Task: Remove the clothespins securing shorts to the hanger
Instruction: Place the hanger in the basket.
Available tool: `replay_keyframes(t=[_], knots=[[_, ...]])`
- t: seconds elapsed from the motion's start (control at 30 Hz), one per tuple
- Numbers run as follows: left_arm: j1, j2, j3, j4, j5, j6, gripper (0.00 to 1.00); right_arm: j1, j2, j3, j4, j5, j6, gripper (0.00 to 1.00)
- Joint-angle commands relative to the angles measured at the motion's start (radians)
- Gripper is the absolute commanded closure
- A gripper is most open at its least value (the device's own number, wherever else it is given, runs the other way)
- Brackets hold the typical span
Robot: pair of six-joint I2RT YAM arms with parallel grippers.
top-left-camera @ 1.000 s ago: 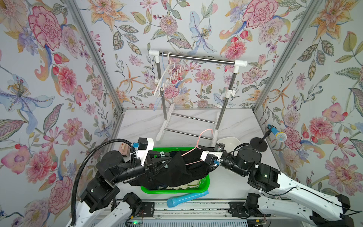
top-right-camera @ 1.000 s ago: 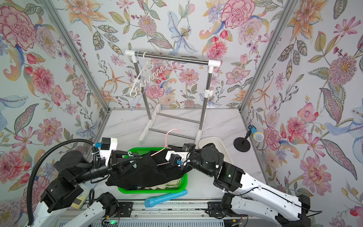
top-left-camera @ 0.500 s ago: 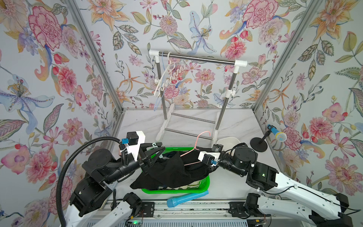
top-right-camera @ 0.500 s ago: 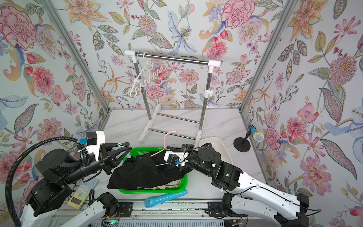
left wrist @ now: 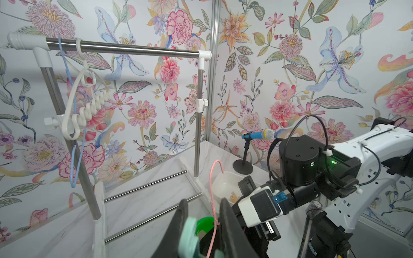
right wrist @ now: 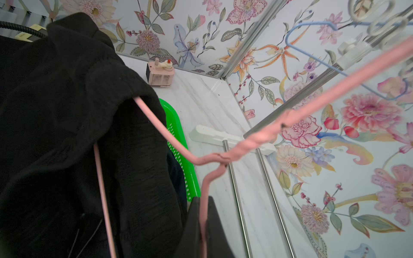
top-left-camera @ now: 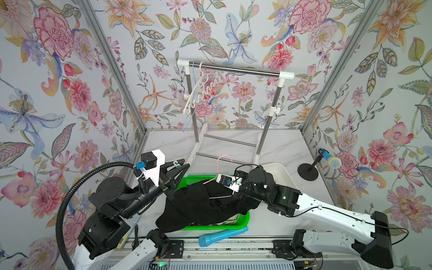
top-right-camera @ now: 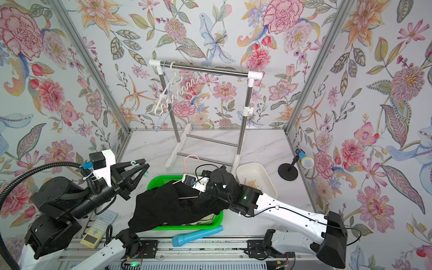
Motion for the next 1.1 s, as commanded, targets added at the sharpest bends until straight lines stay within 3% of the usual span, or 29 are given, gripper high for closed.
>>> replay_keyframes(t=[0.0, 0.2, 0.3, 0.4, 0.6, 0.7, 0.9, 1.07], knots=[[-0.011, 0.0, 0.002, 0.03, -0.042, 0.028, 0.99, -0.023, 0.04, -0.01, 0.049, -0.009, 0.109, 1.0], [-0.01, 0.007, -0.004, 0.022, -0.068, 0.047, 0.99, -0.055, 0.183, -0.014, 0.019, -0.03, 0.189, 0.99], [-0.01, 0.023, -0.022, 0.031, -0.064, 0.052, 0.99, -0.072, 0.214, -0.023, 0.016, -0.067, 0.224, 0.93], [-0.01, 0.048, -0.052, 0.066, -0.034, 0.043, 0.99, -0.071, 0.212, -0.027, 0.002, -0.083, 0.248, 0.84], [-0.011, 0.105, -0.153, 0.207, 0.062, -0.023, 0.99, -0.075, 0.095, -0.072, -0.014, -0.076, 0.322, 0.53], [-0.01, 0.137, -0.19, 0.267, 0.098, -0.055, 0.99, -0.079, 0.009, -0.095, -0.018, -0.065, 0.352, 0.46], [-0.011, 0.147, -0.282, 0.426, 0.022, -0.25, 1.0, -0.059, -0.115, -0.096, -0.009, 0.015, 0.382, 0.41], [-0.036, 0.163, -0.391, 0.588, -0.006, -0.42, 1.0, 0.088, -0.134, -0.02, 0.042, 0.212, 0.374, 0.41]])
